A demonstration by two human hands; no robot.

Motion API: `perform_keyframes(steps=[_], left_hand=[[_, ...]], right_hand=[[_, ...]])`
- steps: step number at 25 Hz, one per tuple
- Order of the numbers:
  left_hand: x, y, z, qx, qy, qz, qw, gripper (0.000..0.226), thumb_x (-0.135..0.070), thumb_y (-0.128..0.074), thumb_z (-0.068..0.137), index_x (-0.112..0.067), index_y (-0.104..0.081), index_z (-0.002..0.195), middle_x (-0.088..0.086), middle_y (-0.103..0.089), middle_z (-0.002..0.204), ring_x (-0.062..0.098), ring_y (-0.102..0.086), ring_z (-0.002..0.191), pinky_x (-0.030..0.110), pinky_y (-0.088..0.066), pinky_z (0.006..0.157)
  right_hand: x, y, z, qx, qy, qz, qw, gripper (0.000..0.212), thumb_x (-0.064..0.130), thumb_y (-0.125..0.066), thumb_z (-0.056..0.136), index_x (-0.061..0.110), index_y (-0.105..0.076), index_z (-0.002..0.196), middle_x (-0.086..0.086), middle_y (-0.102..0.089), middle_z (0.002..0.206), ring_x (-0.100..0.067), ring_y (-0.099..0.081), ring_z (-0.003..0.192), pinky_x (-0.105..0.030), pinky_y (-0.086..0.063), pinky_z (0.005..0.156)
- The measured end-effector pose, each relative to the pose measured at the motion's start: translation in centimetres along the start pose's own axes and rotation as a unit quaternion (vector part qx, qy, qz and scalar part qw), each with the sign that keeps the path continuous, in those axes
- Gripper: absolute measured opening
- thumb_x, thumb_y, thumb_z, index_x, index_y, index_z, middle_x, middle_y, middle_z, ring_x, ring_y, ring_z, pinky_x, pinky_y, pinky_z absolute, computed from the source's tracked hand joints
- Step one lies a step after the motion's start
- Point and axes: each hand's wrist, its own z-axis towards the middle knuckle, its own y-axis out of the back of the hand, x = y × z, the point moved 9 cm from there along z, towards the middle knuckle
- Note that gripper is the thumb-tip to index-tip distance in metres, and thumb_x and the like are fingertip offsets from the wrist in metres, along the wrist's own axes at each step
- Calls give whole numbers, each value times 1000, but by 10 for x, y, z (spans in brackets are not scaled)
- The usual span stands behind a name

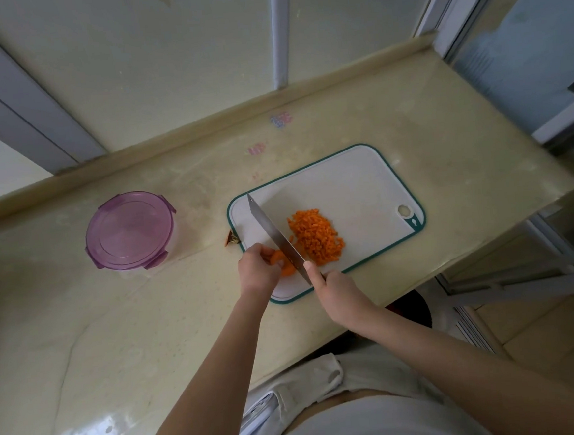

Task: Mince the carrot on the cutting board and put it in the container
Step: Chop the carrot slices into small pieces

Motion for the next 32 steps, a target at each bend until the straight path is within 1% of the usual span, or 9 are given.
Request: perform_keyframes(steps=[2, 4, 8, 10, 12, 17, 22, 28, 32], left_hand=[[1, 1, 0, -3, 0, 2, 1000, 18, -6, -66, 81, -6, -61, 99, 0, -56, 86, 13, -50, 80, 19, -36, 66], [2, 1, 1, -6, -4, -1, 1000, 16, -6, -66, 81, -6, -62, 97, 0, -55, 84, 14, -50, 78, 18, -34, 65], [0, 3, -1, -17, -13, 2, 1000, 14, -6, -66, 80, -6, -61, 93, 1, -55, 82, 15, -49, 75, 13, -30, 58], [0, 2, -2, -15, -16, 6, 1000, 14, -7, -66, 80, -6, -61, 93, 0, -55, 82, 14, -49, 75, 13, -31, 60], [0, 1, -2, -15, -17, 8, 1000, 15, -8, -67, 80, -7, -61, 94, 0, -56, 84, 14, -49, 77, 18, -34, 65], [1, 0, -3, -16, -22, 12, 1000, 20, -9, -68, 81, -8, -61, 100, 4, -61, 93, 15, -51, 80, 22, -38, 69], [2, 1, -2, -12, -24, 18, 999, 29, -10, -68, 82, -9, -61, 109, 5, -63, 101, 13, -53, 86, 20, -39, 73], [3, 7, -4, -27, -19, 4, 999, 27, -21, -65, 86, -8, -61, 110, 6, -64, 99, 13, -53, 83, 21, -40, 73], [9, 6, -9, -37, 4, 1, 999, 24, -20, -64, 87, -8, -63, 107, 6, -65, 100, 15, -55, 84, 22, -43, 74]], right_hand=[[0, -4, -2, 8, 10, 2, 1000, 49, 54, -26, 98, 21, -37, 64, -1, -43, 65, -12, -41, 57, -17, -33, 54], [1, -6, 0, 8, 14, -1, 1000, 48, 55, -26, 98, 21, -37, 64, -2, -44, 66, -19, -44, 62, -19, -35, 56], [10, -11, 9, -6, 36, -26, 999, 49, 52, -29, 98, 22, -33, 60, -6, -45, 62, -22, -45, 60, -30, -38, 58], [16, -8, 13, -28, 46, -40, 998, 54, 50, -29, 99, 19, -30, 55, -4, -40, 56, -20, -42, 54, -28, -34, 53], [11, -2, 22, -38, 38, -12, 998, 60, 52, -28, 98, 14, -30, 52, -2, -37, 51, -17, -37, 48, -28, -30, 49], [3, 4, 28, 2, 25, 67, 997, 60, 60, -24, 96, 18, -27, 52, 6, -28, 41, -9, -26, 34, -28, -24, 45], [11, 7, 24, -12, 35, 82, 996, 60, 62, -25, 94, 19, -27, 54, 4, -28, 46, -8, -25, 35, -26, -22, 42], [13, 12, 11, -14, 47, 65, 997, 60, 58, -24, 96, 16, -29, 54, 2, -29, 45, -9, -27, 35, -24, -23, 41], [5, 6, 6, -13, 17, 72, 997, 60, 60, -25, 95, 16, -30, 54, 3, -31, 45, -7, -29, 33, -25, -25, 43]])
